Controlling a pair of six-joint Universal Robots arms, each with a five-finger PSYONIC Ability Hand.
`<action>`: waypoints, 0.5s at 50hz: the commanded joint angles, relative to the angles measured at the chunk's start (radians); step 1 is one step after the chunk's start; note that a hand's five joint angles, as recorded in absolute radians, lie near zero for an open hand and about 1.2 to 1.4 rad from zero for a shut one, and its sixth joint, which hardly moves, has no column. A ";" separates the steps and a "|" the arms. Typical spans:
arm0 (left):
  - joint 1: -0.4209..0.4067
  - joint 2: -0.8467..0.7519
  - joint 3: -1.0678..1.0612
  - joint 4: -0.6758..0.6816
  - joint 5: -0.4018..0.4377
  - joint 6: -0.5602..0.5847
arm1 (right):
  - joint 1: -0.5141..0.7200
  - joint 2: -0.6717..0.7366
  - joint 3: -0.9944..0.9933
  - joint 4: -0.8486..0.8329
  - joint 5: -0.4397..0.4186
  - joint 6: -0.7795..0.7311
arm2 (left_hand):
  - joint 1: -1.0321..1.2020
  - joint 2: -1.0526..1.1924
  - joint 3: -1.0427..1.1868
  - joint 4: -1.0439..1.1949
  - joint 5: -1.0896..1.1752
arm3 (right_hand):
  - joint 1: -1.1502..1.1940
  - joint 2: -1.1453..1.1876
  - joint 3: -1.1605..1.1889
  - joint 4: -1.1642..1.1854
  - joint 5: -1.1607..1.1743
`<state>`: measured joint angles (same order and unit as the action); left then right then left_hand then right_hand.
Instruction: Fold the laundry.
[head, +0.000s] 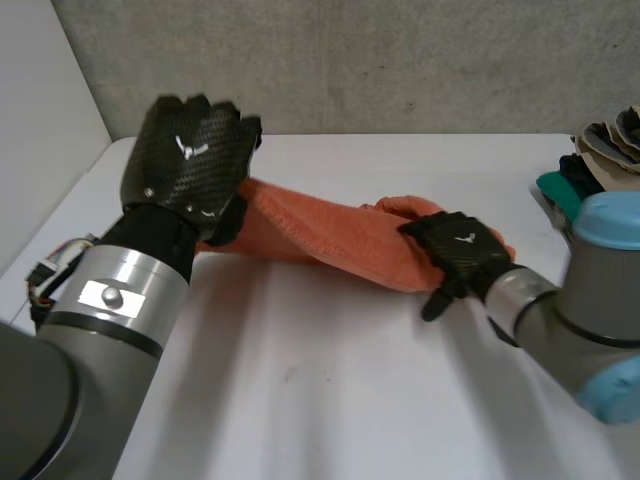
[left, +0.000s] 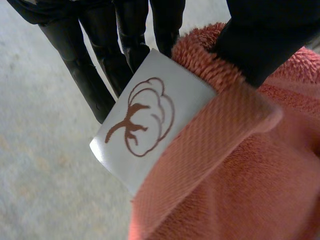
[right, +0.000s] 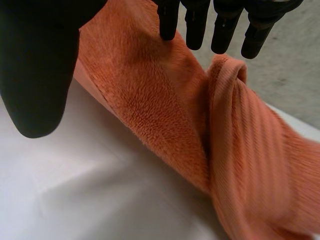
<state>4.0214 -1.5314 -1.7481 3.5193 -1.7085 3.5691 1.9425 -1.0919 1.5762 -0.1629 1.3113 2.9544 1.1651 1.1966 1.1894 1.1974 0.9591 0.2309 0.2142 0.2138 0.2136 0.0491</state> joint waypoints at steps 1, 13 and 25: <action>-0.056 0.077 0.056 -0.043 -0.011 -0.045 | 0.068 0.183 -0.162 -0.035 0.080 0.112 | 0.231 0.200 0.207 0.199 0.263 | 0.151 0.168 0.168 0.169 0.159; 0.016 0.099 0.030 -0.072 -0.049 -0.047 | 0.041 -0.141 -0.104 0.055 0.084 -0.047 | 0.231 0.200 0.207 0.199 0.263 | 1.165 1.182 1.182 1.183 1.173; 0.142 -0.030 -0.071 -0.097 -0.037 -0.044 | -0.114 -0.223 -0.379 0.675 -0.081 -0.363 | 0.231 0.200 0.207 0.199 0.263 | 1.165 1.182 1.182 1.183 1.173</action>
<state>4.1425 -1.4699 -1.7866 3.4187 -1.7480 3.5235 1.8618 -1.3847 1.3473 0.2481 1.2656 2.6884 1.1651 1.1981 1.1937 1.2010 0.9591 1.1169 1.1683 1.1794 1.1955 0.9902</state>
